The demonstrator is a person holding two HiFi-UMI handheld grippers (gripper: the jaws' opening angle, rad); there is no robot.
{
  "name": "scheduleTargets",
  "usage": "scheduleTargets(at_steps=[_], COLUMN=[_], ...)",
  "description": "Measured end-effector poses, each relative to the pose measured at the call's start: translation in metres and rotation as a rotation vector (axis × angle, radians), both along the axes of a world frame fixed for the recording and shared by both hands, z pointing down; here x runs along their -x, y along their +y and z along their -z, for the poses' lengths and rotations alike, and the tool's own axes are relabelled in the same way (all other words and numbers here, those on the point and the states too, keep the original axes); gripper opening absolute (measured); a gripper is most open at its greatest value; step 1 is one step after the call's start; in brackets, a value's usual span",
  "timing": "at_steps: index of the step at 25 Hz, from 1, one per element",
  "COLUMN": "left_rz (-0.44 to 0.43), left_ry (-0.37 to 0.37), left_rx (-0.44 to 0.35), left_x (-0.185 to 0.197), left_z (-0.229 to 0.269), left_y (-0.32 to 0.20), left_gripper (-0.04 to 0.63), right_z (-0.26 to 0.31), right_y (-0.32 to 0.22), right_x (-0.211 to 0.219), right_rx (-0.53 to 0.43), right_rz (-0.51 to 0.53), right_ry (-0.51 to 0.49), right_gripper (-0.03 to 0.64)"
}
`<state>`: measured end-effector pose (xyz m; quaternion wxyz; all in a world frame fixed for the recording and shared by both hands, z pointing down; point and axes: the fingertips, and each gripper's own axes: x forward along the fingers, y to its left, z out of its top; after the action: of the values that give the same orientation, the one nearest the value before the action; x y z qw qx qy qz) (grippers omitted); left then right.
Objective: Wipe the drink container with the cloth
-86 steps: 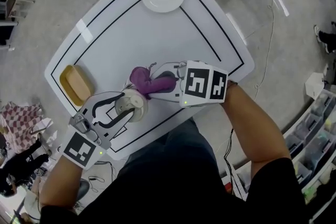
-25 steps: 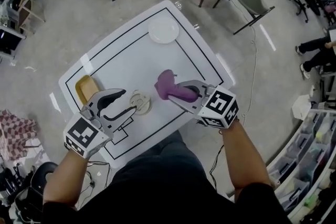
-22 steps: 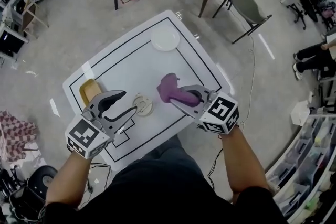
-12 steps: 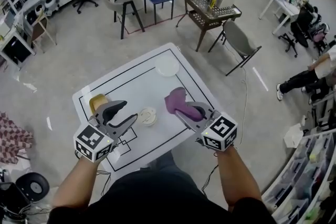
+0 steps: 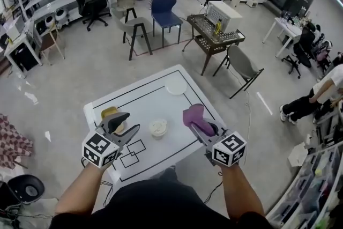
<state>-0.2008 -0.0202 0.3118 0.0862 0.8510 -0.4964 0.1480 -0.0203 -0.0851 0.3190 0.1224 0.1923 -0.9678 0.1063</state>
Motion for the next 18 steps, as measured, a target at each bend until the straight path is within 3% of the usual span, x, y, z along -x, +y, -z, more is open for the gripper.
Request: scheduleTargets(at_steps=[8,18], left_rz=[0.023,0.033], left_ry=[0.014,0.031], left_rx=[-0.012,-0.020], left_x=[0.021,0.039], left_z=[0.003,-0.001], left_y=[0.034,0.061], left_gripper=[0.219,0.218], right_z=[0.010,0.002], right_y=[0.035,0.060], right_x=[0.009,0.012], right_rx=[-0.078,-0.052], right_rz=[-0.048,-0.160], right_ry=[0.023,0.003], right_gripper=[0.071,0.071])
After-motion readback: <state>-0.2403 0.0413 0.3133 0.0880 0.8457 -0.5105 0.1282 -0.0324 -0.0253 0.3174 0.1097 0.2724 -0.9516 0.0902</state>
